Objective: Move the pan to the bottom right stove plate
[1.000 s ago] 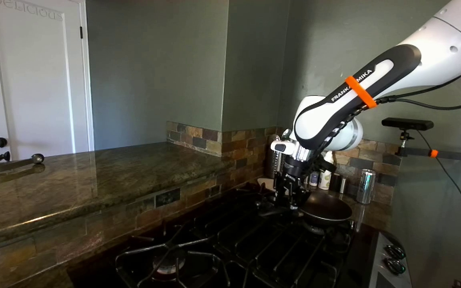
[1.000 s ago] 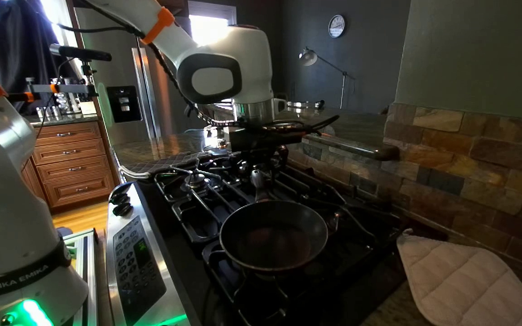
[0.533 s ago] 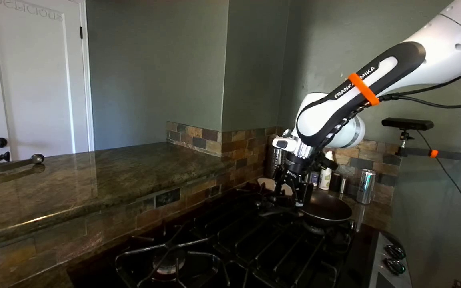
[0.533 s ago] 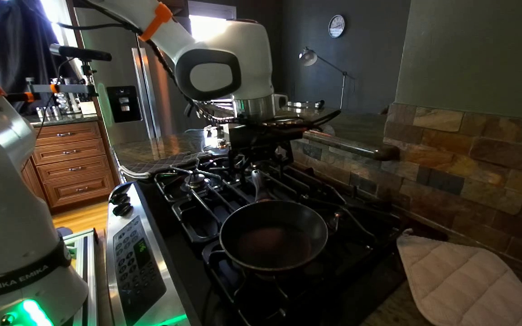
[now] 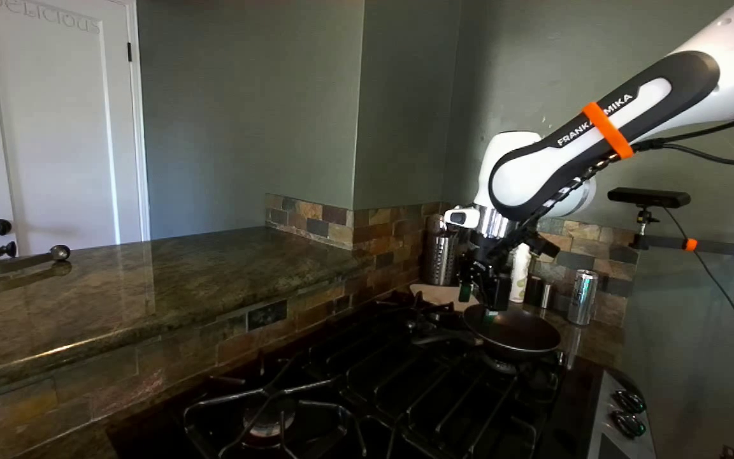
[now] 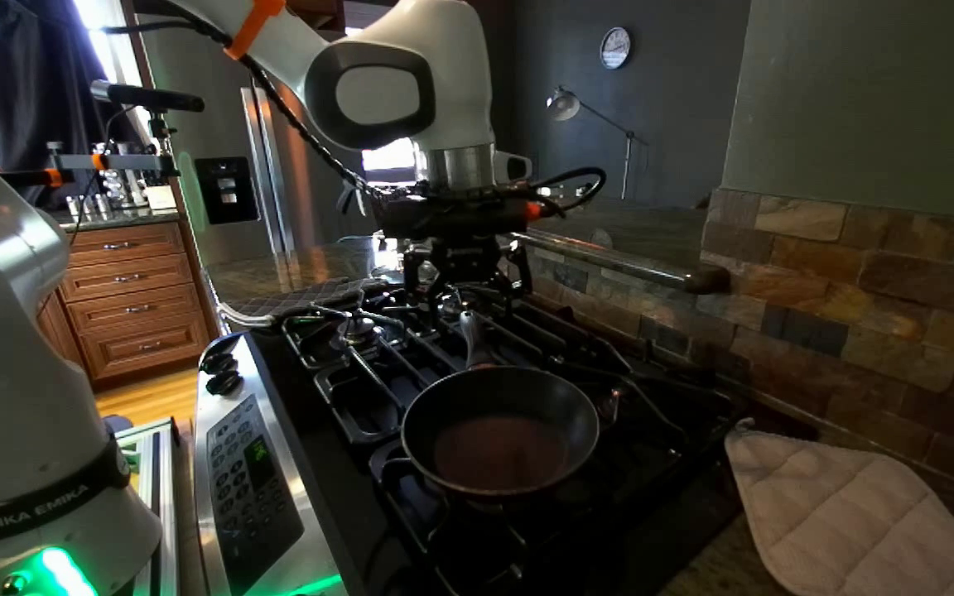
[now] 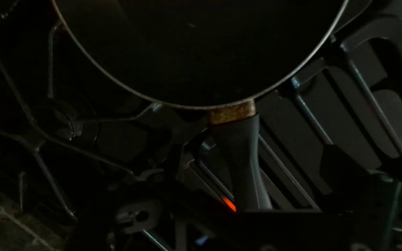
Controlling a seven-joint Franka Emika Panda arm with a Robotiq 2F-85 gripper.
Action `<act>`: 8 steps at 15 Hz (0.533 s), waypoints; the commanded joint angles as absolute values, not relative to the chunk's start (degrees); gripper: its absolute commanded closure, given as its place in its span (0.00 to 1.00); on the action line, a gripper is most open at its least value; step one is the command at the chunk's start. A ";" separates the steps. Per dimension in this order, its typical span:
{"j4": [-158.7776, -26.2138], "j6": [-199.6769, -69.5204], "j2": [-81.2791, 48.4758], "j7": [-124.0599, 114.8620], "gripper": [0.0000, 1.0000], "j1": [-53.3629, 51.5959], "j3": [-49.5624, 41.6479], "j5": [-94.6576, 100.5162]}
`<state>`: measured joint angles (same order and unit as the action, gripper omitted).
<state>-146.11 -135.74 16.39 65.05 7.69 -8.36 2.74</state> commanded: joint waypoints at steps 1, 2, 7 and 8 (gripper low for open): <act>-147.07 -128.66 22.49 60.40 0.00 8.04 -9.19 5.72; -147.16 -127.28 23.80 60.64 0.00 7.94 -9.64 5.83; -147.82 -124.84 29.17 62.01 0.00 8.00 -11.50 7.01; -148.07 -124.96 30.14 62.20 0.00 8.03 -11.78 7.50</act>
<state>-146.08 -125.98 25.80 62.18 8.21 -10.64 5.27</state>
